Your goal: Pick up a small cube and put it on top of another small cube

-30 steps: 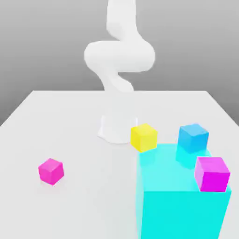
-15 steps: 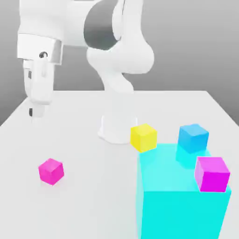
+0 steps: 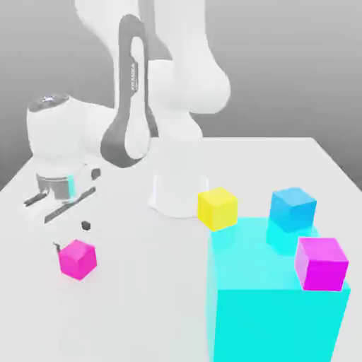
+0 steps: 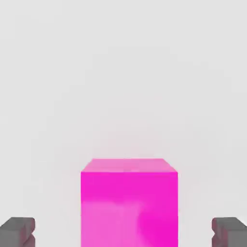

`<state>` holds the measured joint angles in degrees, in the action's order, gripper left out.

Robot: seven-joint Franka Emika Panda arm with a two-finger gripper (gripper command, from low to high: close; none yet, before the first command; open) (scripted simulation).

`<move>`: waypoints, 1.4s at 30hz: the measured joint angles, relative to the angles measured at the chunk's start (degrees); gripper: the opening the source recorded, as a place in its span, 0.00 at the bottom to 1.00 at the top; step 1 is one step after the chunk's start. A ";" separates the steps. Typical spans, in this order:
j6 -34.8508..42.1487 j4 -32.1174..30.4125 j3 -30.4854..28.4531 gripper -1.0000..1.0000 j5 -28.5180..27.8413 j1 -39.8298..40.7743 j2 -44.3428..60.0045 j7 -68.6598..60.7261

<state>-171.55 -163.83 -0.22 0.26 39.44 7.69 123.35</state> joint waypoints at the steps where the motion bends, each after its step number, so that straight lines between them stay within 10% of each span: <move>1: -1.69 0.34 0.03 0.50 -0.04 0.01 2.06 0.04; 2: -3.43 0.68 0.09 0.50 0.02 0.05 4.14 0.01; 3: -4.79 0.94 0.13 0.00 0.03 0.09 5.77 0.01; 20: 9.76 2.15 2.57 0.00 -1.08 1.62 -8.56 -3.62; 38: 51.58 28.32 23.15 0.00 6.63 -34.85 -25.98 -45.65; 42: 52.26 24.82 24.20 0.00 9.66 -37.61 -28.93 -47.13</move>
<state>-119.29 -139.01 23.98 9.92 1.83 -21.25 76.23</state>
